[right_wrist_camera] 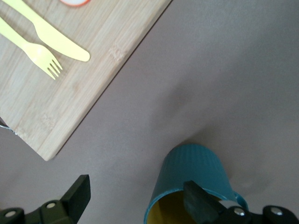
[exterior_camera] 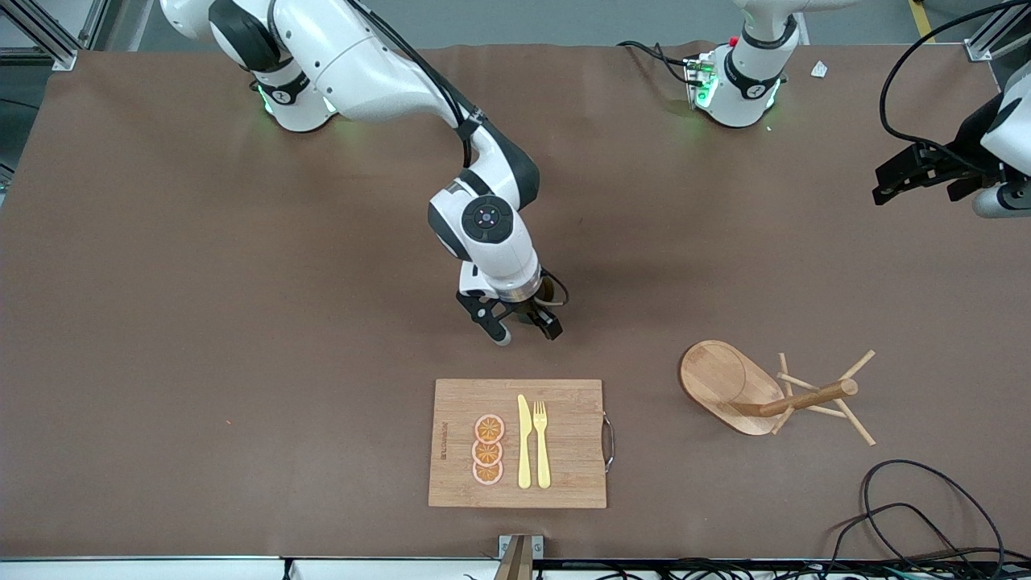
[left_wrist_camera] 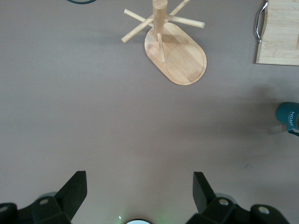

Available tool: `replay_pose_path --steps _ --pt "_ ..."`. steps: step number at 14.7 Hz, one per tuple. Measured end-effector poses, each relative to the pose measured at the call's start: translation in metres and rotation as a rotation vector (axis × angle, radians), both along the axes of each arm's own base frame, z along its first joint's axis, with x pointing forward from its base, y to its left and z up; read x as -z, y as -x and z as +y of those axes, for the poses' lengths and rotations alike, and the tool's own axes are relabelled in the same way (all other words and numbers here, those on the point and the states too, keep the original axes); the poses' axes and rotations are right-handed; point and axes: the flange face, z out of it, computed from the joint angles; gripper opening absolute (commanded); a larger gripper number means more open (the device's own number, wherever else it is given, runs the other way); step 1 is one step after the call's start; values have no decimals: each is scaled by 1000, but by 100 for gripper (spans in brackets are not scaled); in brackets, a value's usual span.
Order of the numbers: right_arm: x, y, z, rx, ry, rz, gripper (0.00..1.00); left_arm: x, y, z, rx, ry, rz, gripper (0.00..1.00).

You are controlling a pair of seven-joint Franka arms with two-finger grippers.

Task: Transfer cup from left to right arm and place
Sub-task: 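Grasp the mug rim with the right gripper and lift it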

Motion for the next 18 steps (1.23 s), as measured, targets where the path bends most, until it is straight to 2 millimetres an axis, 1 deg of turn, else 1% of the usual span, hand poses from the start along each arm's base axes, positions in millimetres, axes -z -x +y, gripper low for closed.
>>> replay_pose_path --steps 3,6,10,14,15,16,18 --pt "0 1 2 -3 0 -2 95 4 1 -3 6 -1 7 100" --pt "-7 0 3 -5 8 8 97 10 1 -11 20 -2 14 100" --pt "-18 3 6 -14 24 30 97 9 2 -21 38 -3 13 100" --pt "-20 11 15 -29 15 38 97 9 4 -29 50 -4 13 100" --pt "-20 13 17 -32 14 40 96 9 4 -29 51 -4 12 100" --pt "-18 14 18 -34 14 42 92 8 4 -29 50 -5 11 100" --pt "-13 19 22 -44 18 49 76 7 5 -29 50 -7 7 100"
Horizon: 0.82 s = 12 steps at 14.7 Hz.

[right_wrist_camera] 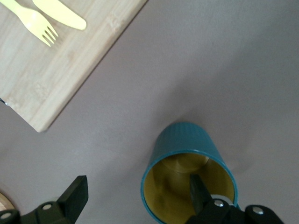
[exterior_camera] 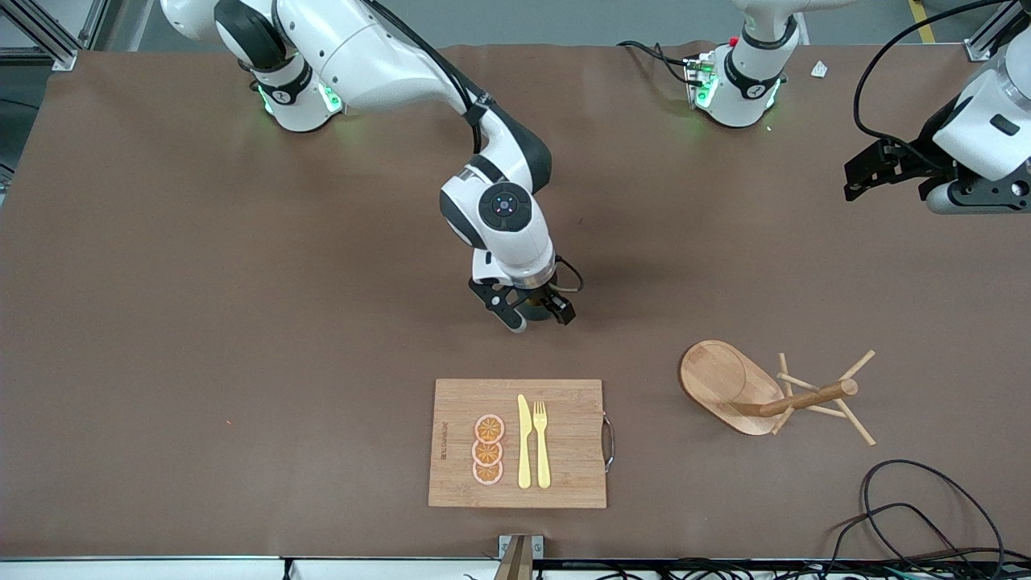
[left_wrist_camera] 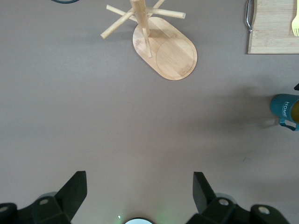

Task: Transfer cup from left to right arm and place
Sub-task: 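Grasp the mug rim with the right gripper and lift it, then carry the mug with the right gripper away from the cutting board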

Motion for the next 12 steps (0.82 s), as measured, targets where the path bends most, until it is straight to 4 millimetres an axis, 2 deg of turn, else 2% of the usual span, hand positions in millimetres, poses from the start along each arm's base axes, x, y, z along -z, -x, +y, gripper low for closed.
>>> replay_pose_path --steps 2,4,8,10,12 --pt "9 7 7 -13 0 -1 58 -3 2 0 0 -1 -5 100" --pt "17 10 10 -32 0 -5 44 -4 3 0 0 -2 -7 100" --pt "22 9 10 -48 -3 -13 12 -1 3 -2 3 -3 -1 100" --pt "24 9 10 -77 -1 -19 2 -1 3 -1 2 -3 -1 100" --pt "22 9 9 -128 7 -23 0 -1 4 -1 2 -3 -2 100"
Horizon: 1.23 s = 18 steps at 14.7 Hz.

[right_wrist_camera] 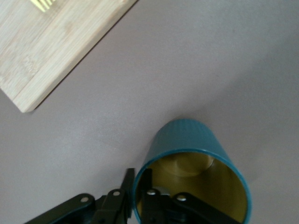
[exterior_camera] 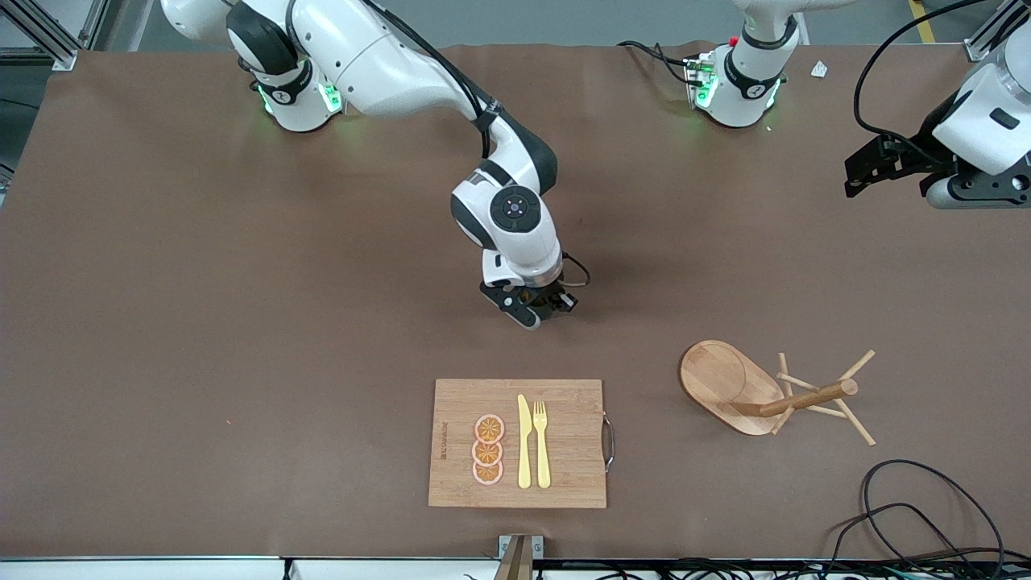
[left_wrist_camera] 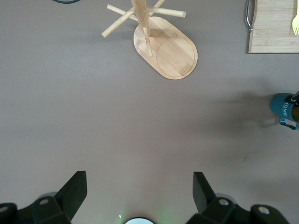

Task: Transfer cup from left to right arm and place
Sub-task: 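Carry the mug with the right gripper away from the cutting board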

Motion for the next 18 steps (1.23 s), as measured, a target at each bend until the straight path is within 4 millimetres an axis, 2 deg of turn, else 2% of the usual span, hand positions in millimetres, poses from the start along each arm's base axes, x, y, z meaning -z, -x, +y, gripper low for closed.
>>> replay_pose_path --steps 2,3,5,6,7,9,11,12,14,16,18 --pt "-8 -6 -5 -64 3 -22 1 0 0 1 0 0 -1 100" --pt "-9 -13 -14 -94 22 -19 1 -1 0 1 -1 -1 -2 100" --pt "-11 -36 -51 -174 101 33 1 -2 1 2 -1 -5 -4 100" --pt "-22 -54 -78 -218 131 52 0 -2 1 2 -2 -6 -5 100" --pt "-41 -76 -112 -257 146 62 1 -3 1 4 -5 -6 -6 100" --pt "-90 -113 -189 -321 157 72 0 -3 1 6 -9 -6 -8 100" --pt "-125 -137 -264 -389 161 63 0 -4 1 7 -11 -6 -8 100" --pt "-132 -144 -299 -428 163 61 0 -4 1 8 -12 -6 -8 100" --pt "-132 -152 -367 -507 164 70 0 -4 1 8 -12 -6 -9 100" --pt "-123 -156 -435 -583 156 76 1 -4 1 8 -12 -6 -12 100" --pt "-108 -153 -491 -635 146 78 0 -5 0 7 -11 -5 -18 100"
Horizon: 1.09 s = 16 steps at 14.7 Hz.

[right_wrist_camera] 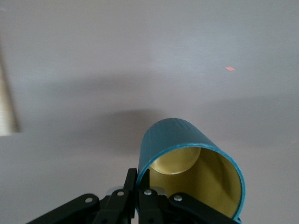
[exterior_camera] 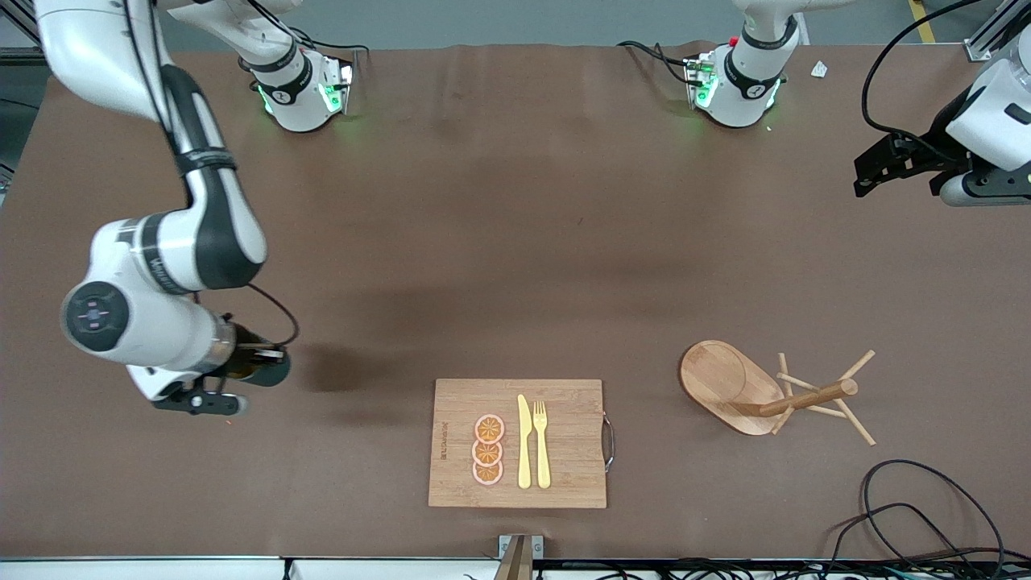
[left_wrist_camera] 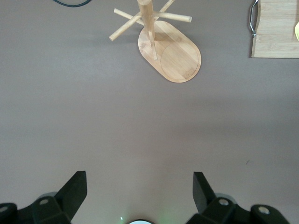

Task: Transfer cup from left to right arm and place
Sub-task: 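Carry the mug with the right gripper away from the cutting board, then lower the mug onto the table and open the right gripper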

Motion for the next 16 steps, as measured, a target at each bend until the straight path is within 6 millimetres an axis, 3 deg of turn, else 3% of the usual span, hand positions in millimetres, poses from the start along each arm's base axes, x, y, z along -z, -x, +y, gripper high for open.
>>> replay_pose_path --steps 2,5,8,11,12,13,16 --pt "25 7 -38 -38 -8 8 1 0 0 0 0 0 -2 100" --pt "63 22 -70 -112 -18 28 1 0 0 0 0 0 -4 100" --pt "77 28 -75 -145 -8 17 5 -1 0 0 0 0 -4 100" --pt "103 37 -74 -163 6 26 21 -1 0 0 -1 0 -4 100" --pt "111 39 -73 -165 6 37 34 -1 -1 0 -1 1 -6 100" --pt "115 40 -73 -166 5 43 55 -1 -1 0 -1 1 -7 100" --pt "104 36 -71 -169 4 41 100 -1 -1 0 -1 1 -10 100"
